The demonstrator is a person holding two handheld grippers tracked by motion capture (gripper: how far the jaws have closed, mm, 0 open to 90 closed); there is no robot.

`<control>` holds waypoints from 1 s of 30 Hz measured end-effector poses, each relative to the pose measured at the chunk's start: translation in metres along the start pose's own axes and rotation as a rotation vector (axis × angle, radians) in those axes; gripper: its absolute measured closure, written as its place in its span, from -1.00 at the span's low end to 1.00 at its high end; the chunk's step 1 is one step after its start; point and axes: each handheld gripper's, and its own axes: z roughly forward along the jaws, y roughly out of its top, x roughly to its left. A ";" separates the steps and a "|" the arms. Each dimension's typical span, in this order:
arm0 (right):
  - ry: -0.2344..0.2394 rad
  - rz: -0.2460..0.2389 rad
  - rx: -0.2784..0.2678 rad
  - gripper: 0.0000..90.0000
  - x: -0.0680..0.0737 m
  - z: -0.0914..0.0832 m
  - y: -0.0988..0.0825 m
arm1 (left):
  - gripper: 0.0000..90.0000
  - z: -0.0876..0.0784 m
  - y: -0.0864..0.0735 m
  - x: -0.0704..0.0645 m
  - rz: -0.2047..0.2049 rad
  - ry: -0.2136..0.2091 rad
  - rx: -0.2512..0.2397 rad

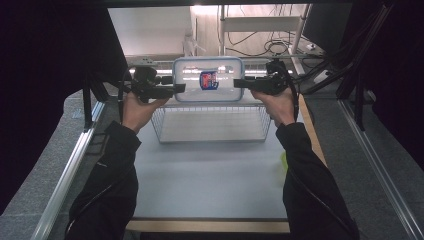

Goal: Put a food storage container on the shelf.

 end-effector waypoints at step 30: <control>-0.144 -0.032 -0.023 -0.16 0.004 0.007 0.002 | -0.20 0.016 -0.004 -0.007 0.053 0.096 0.084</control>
